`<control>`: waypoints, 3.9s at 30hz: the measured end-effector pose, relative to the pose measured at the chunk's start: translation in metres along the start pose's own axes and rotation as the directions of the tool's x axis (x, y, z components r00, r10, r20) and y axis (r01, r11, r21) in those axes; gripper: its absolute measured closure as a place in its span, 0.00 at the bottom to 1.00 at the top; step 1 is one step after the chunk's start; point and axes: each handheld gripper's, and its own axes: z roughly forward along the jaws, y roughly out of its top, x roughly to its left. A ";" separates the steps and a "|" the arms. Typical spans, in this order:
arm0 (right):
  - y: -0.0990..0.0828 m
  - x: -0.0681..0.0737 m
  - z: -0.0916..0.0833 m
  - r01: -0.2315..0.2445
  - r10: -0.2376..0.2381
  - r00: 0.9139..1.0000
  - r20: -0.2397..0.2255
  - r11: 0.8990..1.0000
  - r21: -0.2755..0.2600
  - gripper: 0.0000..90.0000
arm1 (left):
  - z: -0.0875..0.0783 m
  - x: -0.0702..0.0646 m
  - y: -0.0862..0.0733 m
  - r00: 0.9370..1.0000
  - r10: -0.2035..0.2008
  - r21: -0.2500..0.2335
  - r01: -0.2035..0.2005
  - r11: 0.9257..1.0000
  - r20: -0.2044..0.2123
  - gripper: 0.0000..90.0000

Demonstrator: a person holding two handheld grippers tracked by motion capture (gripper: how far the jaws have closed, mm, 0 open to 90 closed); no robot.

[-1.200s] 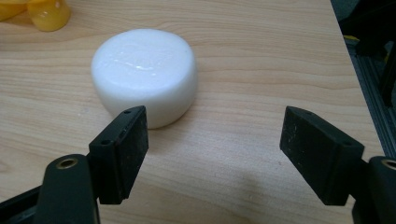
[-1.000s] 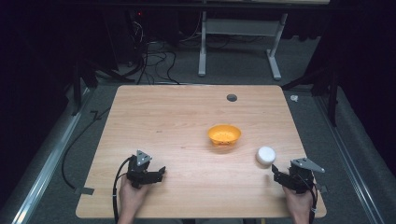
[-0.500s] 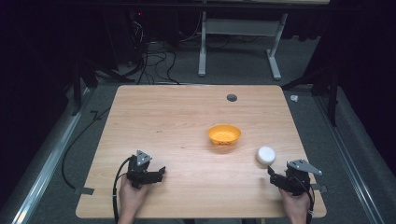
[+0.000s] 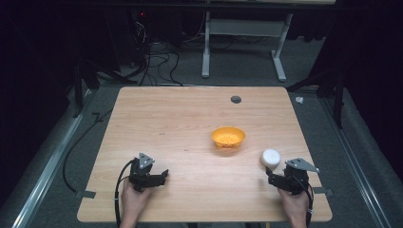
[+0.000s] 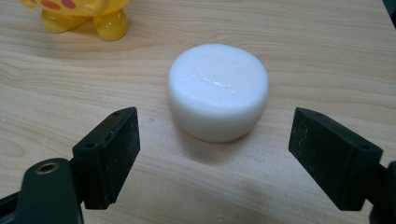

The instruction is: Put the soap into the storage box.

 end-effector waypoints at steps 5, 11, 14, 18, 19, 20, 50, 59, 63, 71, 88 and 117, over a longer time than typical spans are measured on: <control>0.008 0.001 0.006 -0.007 0.007 1.000 -0.002 1.000 0.003 0.17 | 0.000 0.000 0.000 1.000 0.002 0.000 -0.002 1.000 -0.001 0.17; 0.016 0.003 0.016 0.010 -0.010 1.000 -0.003 1.000 0.022 0.16 | 0.000 0.000 0.000 1.000 0.002 0.000 -0.002 1.000 -0.001 0.17; 0.023 0.003 0.024 0.003 -0.003 1.000 -0.001 0.999 0.052 0.16 | 0.000 0.000 0.000 1.000 0.000 0.000 0.000 1.000 0.000 0.17; 0.028 0.003 0.029 0.007 -0.008 1.000 0.012 0.996 0.090 0.16 | 0.000 0.000 0.000 1.000 0.000 0.002 0.000 1.000 0.001 0.17; 0.030 0.002 0.031 0.005 -0.006 1.000 0.012 0.995 0.099 0.16 | 0.000 0.000 0.000 1.000 0.000 0.001 0.000 1.000 0.001 0.17; 0.032 0.002 0.033 0.007 -0.009 1.000 0.014 0.993 0.116 0.16 | 0.000 0.000 0.000 1.000 0.001 0.001 -0.001 1.000 0.001 0.17; 0.036 0.000 0.060 0.024 -0.026 1.000 0.006 0.973 0.228 0.26 | 0.000 0.000 0.000 1.000 0.004 0.002 -0.004 1.000 0.004 0.17; 0.037 0.000 0.058 0.032 -0.029 0.999 -0.020 0.972 0.234 0.27 | -0.001 0.000 0.000 1.000 0.004 0.002 -0.004 1.000 0.005 0.17; 0.039 0.002 0.054 0.027 -0.022 0.999 -0.027 0.977 0.214 0.27 | -0.001 0.000 0.000 1.000 0.004 0.002 -0.004 1.000 0.005 0.17; 0.040 0.007 0.047 0.042 -0.031 0.998 -0.062 0.982 0.184 0.27 | -0.001 0.000 0.000 1.000 0.005 0.002 -0.005 1.000 0.006 0.17; 0.054 0.013 0.028 0.042 -0.024 0.990 -0.136 0.990 0.133 0.27 | 0.000 0.000 0.000 1.000 0.002 0.001 -0.002 1.000 0.004 0.17; 0.078 0.044 0.020 0.091 -0.076 0.971 -0.227 0.994 0.055 0.27 | 0.000 0.000 0.000 1.000 -0.001 0.002 0.001 1.000 -0.008 0.17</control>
